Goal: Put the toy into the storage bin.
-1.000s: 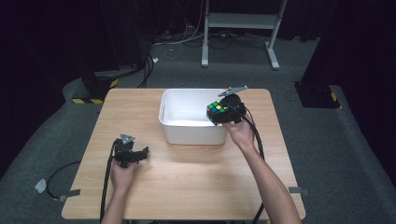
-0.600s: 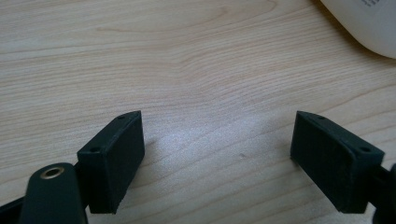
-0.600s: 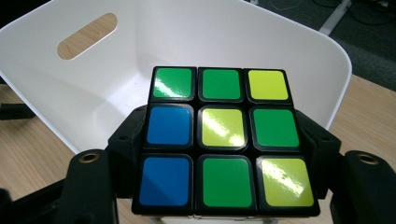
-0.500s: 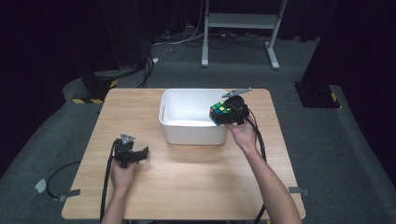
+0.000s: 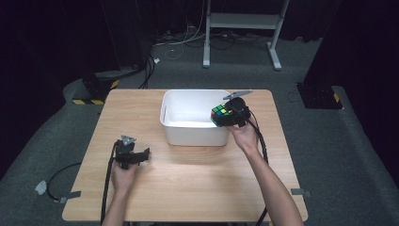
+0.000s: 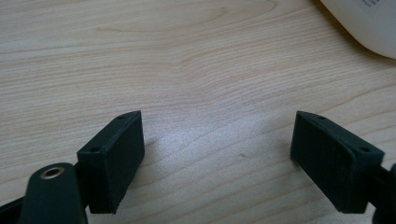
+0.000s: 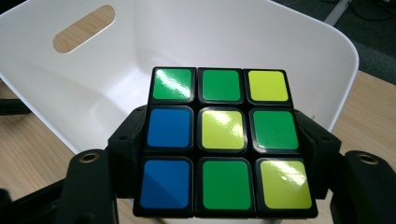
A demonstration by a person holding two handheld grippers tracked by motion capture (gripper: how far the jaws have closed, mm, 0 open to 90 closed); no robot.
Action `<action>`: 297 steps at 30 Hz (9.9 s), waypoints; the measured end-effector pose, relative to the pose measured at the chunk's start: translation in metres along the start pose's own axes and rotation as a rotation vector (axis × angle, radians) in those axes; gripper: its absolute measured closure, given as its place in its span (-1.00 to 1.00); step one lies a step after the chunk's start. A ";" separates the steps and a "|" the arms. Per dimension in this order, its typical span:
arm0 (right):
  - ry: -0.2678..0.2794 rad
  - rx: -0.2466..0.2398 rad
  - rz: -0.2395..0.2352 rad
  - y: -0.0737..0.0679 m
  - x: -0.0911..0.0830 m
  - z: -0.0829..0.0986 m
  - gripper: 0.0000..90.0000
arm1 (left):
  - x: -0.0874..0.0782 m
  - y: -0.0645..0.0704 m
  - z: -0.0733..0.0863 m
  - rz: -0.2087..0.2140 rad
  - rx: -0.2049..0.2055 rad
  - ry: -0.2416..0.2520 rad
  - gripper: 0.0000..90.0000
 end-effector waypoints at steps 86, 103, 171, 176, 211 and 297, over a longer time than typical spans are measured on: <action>0.246 0.119 -0.018 0.032 -0.070 0.023 -0.27 | 0.000 0.000 0.000 -0.004 -0.001 0.001 -0.61; 0.271 0.162 -0.019 0.043 -0.084 0.036 -0.28 | 0.000 0.000 0.000 -0.006 0.000 -0.001 -0.61; 0.296 0.200 -0.029 0.032 -0.090 0.101 -0.31 | 0.000 0.000 0.000 -0.007 -0.001 0.000 -0.61; 0.291 0.205 -0.031 0.030 -0.087 0.105 -0.31 | 0.000 0.000 0.000 -0.007 -0.001 -0.001 -0.61; 0.223 0.223 -0.014 0.019 -0.049 0.133 -0.30 | 0.000 0.000 0.000 -0.008 -0.001 -0.001 -0.60; -0.055 0.169 0.232 0.061 0.029 0.187 -0.36 | 0.000 0.000 0.000 -0.008 0.001 0.000 -0.60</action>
Point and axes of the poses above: each handheld gripper's, and its own axes: x roughly forward along the jaws, z roughly out of its underside, y roughly to its right, the point moved 10 cm from there along x, roughly forward along the jaws, and after that the axes turned 11 degrees about z, right-handed, at the moved point
